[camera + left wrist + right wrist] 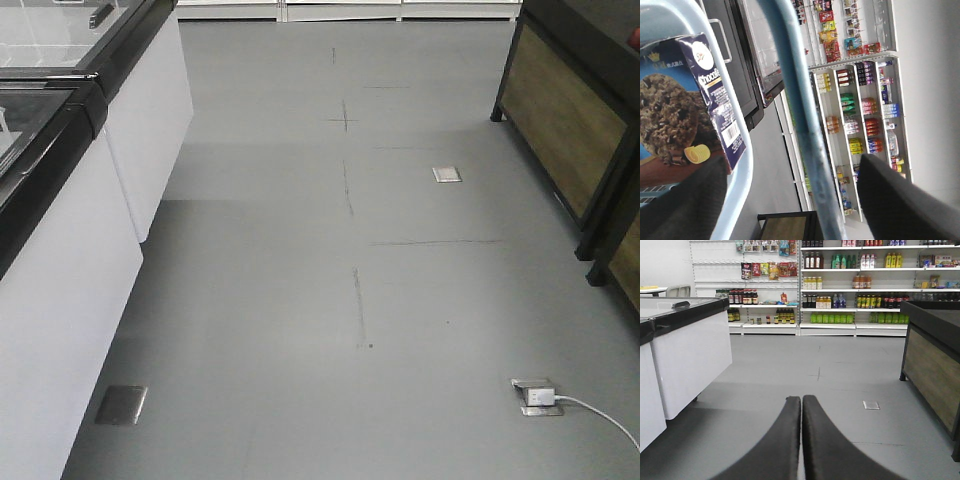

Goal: Left arm holds basket, right arm returns cookies
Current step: 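Lift the light-blue basket with the left gripper by its handle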

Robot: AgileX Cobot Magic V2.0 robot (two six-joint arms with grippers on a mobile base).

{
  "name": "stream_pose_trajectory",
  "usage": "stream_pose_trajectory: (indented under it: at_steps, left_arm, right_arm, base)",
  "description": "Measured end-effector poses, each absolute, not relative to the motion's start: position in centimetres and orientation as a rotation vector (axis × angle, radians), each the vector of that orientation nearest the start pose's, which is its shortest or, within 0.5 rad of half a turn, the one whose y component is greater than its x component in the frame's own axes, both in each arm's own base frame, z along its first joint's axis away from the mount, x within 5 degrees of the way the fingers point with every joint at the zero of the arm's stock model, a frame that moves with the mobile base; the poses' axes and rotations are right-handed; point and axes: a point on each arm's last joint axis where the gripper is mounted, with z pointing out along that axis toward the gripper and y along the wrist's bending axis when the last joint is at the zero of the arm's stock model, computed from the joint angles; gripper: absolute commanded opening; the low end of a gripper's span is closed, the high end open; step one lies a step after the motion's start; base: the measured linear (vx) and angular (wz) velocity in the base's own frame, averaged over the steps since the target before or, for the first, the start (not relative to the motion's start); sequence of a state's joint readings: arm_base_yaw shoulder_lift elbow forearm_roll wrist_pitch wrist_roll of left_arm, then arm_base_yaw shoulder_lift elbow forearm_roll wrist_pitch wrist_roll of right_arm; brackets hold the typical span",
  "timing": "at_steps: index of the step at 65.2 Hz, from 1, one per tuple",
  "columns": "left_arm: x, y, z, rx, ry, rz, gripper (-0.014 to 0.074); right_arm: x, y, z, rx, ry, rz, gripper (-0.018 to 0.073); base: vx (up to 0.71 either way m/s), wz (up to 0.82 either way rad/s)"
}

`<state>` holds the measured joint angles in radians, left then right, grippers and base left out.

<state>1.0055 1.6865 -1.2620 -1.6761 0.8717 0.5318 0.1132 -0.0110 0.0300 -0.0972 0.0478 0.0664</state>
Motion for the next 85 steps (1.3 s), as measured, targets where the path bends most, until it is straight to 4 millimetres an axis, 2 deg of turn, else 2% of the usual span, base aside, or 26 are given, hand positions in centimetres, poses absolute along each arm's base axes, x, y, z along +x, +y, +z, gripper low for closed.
stream_pose_trajectory:
  at_steps: [10, 16, 20, 27, 30, 32, 43, 53, 58, 66, 74, 85]
  left_arm:
    - [26.6, 28.1, 32.2, -1.215, 1.325, -0.912, 0.0505]
    - [26.9, 28.5, 32.6, -1.197, 1.324, -0.909, 0.0437]
    - [27.0, 28.7, 33.0, -1.183, 1.322, -0.906, 0.0357]
    - [27.1, 28.9, 33.2, -1.168, 1.325, -0.896, 0.0148]
    - [27.1, 28.9, 33.2, -1.164, 1.327, -0.894, 0.0027]
    - [27.1, 28.9, 33.2, -1.163, 1.328, -0.892, -0.0010]
    - [27.2, 28.6, 33.6, -1.149, 1.309, -0.945, -0.0008]
    - [27.5, 28.7, 34.5, -1.102, 1.341, -0.917, -0.0008]
    - [27.8, 28.9, 35.4, -1.062, 1.354, -0.892, -0.0008]
    - [28.4, 28.6, 38.3, -0.980, 1.342, -0.878, -0.0007]
    - [30.1, 26.8, 40.9, -0.881, 1.347, -0.913, -0.0007]
    - [32.7, 23.2, 42.3, -0.782, 1.390, -1.020, -0.0007]
  right_arm:
    - [5.7, 0.6, 19.9, -0.108, 1.547, 0.062, -0.0008]
    - [5.7, 0.6, 19.9, -0.108, 1.547, 0.062, -0.0008]
    - [5.7, 0.6, 19.9, -0.108, 1.547, 0.062, -0.0008]
    - [5.7, 0.6, 19.9, -0.108, 1.547, 0.062, -0.0008]
    - [5.7, 0.6, 19.9, -0.108, 1.547, 0.062, -0.0008]
    - [5.7, 0.6, 19.9, -0.108, 1.547, 0.062, -0.0008]
    - [5.7, 0.6, 19.9, -0.108, 1.547, 0.062, -0.0008]
    - [5.7, 0.6, 19.9, -0.108, 1.547, 0.062, -0.0008]
    - [5.7, 0.6, 19.9, -0.108, 1.547, 0.062, -0.0008]
    - [5.7, 0.6, 19.9, -0.108, 1.547, 0.062, -0.0008]
    - [5.7, 0.6, 19.9, -0.108, 1.547, 0.062, -0.0008]
    - [5.7, 0.6, 19.9, -0.108, 1.547, 0.062, -0.0008]
  base:
    - [0.00, 0.00]
    - [0.00, 0.00]
    - [0.00, 0.00]
    - [0.00, 0.00]
    - [0.00, 0.00]
    - [0.00, 0.00]
    - [0.00, 0.00]
    - [0.00, 0.00]
    - [0.00, 0.00]
    - [0.00, 0.00]
    - [0.00, 0.00]
    - [0.00, 0.00]
